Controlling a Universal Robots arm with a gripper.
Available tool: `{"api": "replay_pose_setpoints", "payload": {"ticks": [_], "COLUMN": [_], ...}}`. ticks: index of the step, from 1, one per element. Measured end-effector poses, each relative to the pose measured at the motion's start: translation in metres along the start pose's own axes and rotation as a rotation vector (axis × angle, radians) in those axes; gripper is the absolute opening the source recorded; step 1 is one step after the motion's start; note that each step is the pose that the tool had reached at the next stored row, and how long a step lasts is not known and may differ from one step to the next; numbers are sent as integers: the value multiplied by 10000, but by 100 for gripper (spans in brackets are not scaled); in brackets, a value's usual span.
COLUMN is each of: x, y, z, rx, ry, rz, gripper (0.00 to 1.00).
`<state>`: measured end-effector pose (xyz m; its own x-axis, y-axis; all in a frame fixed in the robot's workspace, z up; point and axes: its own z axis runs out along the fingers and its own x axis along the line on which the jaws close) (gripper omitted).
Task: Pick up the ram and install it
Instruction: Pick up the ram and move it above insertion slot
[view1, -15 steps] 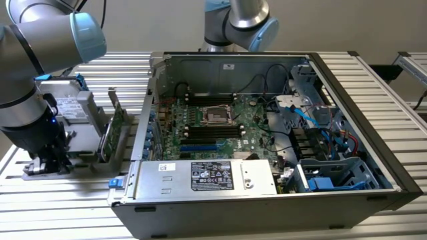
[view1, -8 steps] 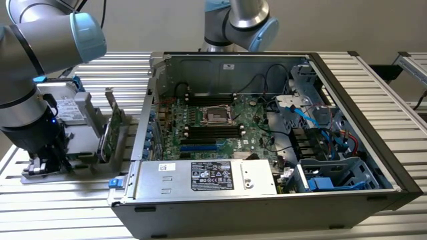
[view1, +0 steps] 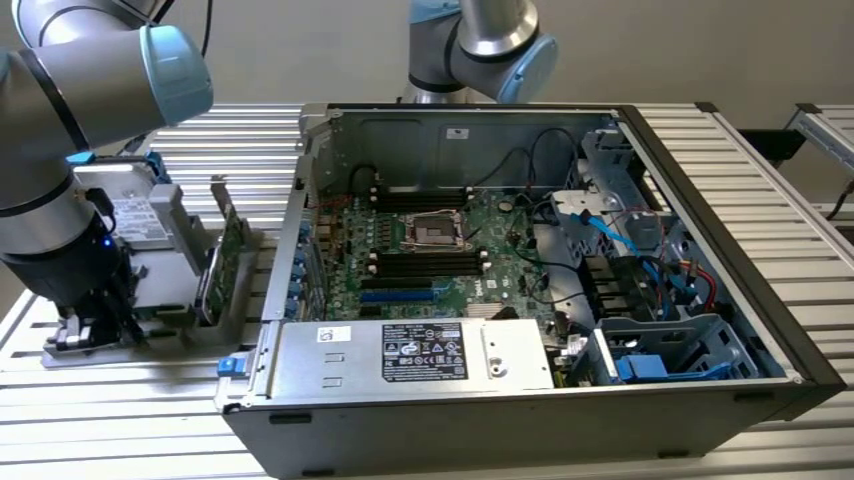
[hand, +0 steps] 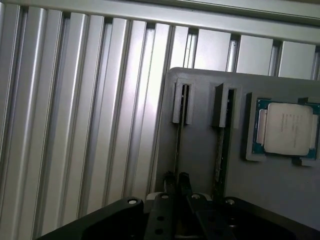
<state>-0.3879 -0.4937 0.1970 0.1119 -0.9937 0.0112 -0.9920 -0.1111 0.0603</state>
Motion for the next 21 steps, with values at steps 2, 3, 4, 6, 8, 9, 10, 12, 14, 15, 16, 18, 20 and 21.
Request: {"api": "replay_pose_setpoints", "payload": {"ticks": [2, 3, 4, 6, 8, 9, 10, 12, 14, 15, 16, 18, 20, 21], "x": [0, 0, 0, 0, 0, 0, 0, 0, 0, 0, 0, 0, 0, 0], "y": [0, 0, 0, 0, 0, 0, 0, 0, 0, 0, 0, 2, 3, 3], "z": [0, 0, 0, 0, 0, 0, 0, 0, 0, 0, -1, -13, -36, -51], "rx": [-1, -1, -1, -3, -3, -4, -4, -4, -4, -4, -3, -4, -4, -3], "ry": [-6, -9, -11, -16, -19, -21, -22, -22, -23, -23, -24, -23, -23, -23], "rz": [93, 139, 181, 255, 320, 343, 356, 364, 368, 368, 368, 369, 369, 369], "gripper": [14, 14, 14, 14, 13, 13, 13, 13, 13, 13, 13, 13, 13, 13]}}
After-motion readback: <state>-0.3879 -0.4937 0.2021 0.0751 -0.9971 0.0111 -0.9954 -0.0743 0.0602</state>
